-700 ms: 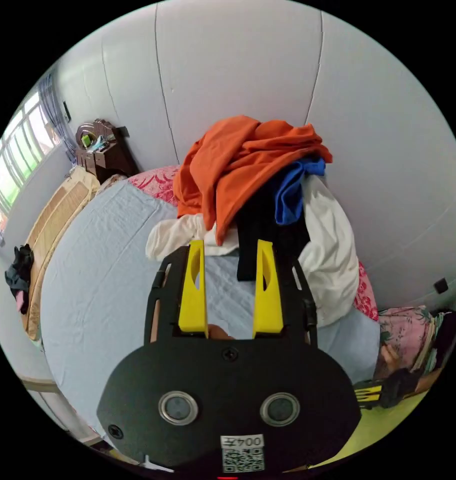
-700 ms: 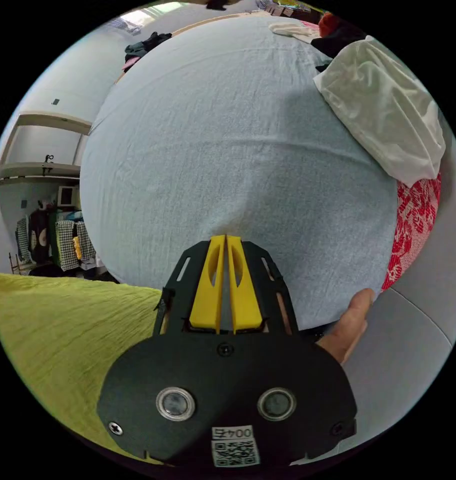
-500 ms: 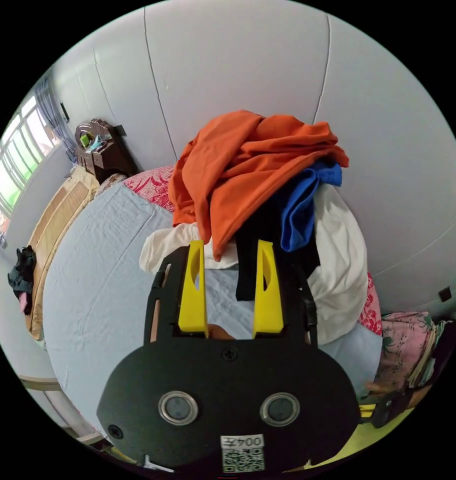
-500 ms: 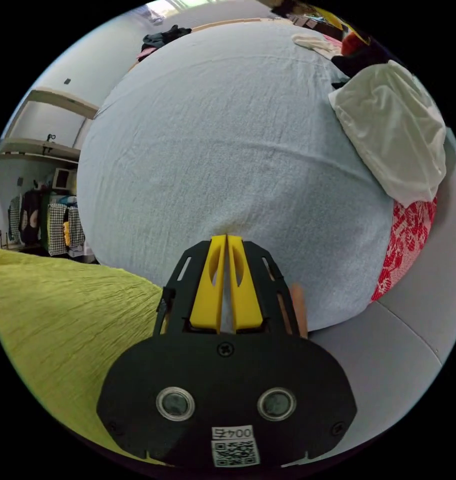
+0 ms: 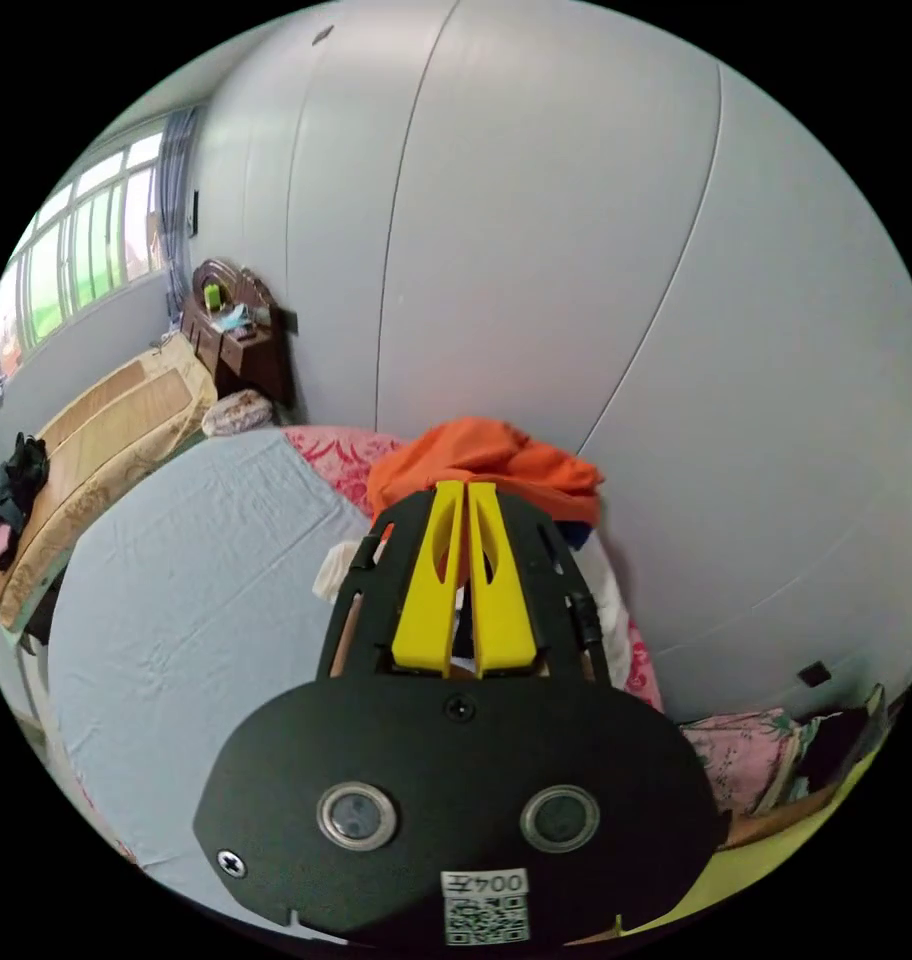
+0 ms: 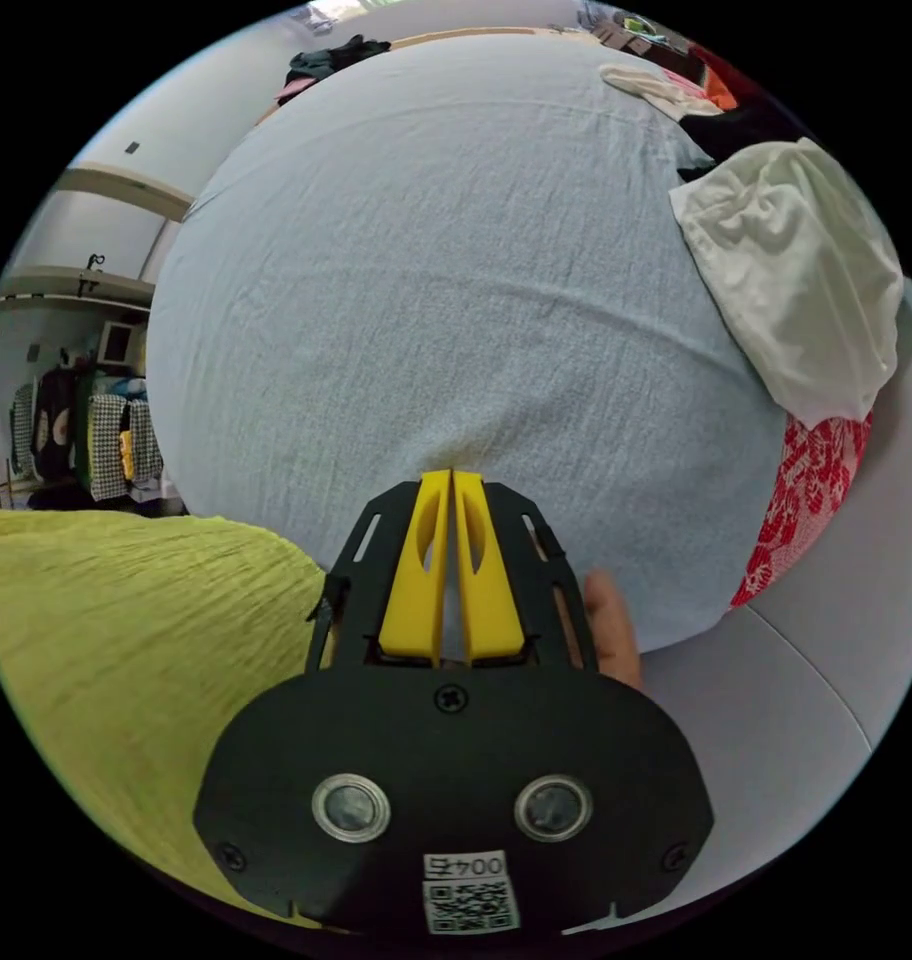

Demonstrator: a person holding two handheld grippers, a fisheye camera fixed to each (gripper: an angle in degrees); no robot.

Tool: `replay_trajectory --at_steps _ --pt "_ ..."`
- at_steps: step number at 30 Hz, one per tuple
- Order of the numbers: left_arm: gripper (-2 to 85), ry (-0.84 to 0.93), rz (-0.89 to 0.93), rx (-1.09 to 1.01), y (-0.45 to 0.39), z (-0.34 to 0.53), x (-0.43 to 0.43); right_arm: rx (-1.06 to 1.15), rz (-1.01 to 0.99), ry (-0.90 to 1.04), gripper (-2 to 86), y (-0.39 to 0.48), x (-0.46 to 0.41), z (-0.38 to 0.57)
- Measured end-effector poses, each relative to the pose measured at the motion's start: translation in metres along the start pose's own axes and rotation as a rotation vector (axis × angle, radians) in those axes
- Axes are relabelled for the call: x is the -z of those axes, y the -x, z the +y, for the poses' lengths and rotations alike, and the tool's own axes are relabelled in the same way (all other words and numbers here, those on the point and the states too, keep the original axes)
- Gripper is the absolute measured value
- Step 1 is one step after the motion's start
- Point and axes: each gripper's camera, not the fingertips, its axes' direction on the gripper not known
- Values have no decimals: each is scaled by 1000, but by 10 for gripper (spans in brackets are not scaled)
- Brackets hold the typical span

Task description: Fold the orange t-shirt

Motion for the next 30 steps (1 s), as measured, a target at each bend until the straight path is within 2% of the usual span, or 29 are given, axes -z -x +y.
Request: replay_trajectory --at_steps 2,5,12,15,18,22,25,27,30 --pt "7 -96 66 28 -2 -16 76 -26 -54 9 -8 -6 -5 1" --pt "7 -236 144 58 -5 -36 209 7 -30 -3 -8 3 -11 7" --pt "8 -331 68 30 -31 -43 502 127 47 -18 -8 65 -19 28" --pt "8 -429 129 67 -34 -32 615 152 42 -10 -8 88 -26 34" --pt "9 -452 137 63 -40 -21 701 178 48 -3 -7 110 -37 36" --pt "9 -345 84 125 -27 -5 737 171 97 45 -7 132 -66 31" --pt "9 -200 37 209 -4 17 722 141 118 83 -8 141 -87 29" --pt "10 -118 73 293 17 40 697 119 116 56 -8 144 -90 29" --pt "14 -73 84 360 37 63 676 82 110 52 -7 149 -99 28"
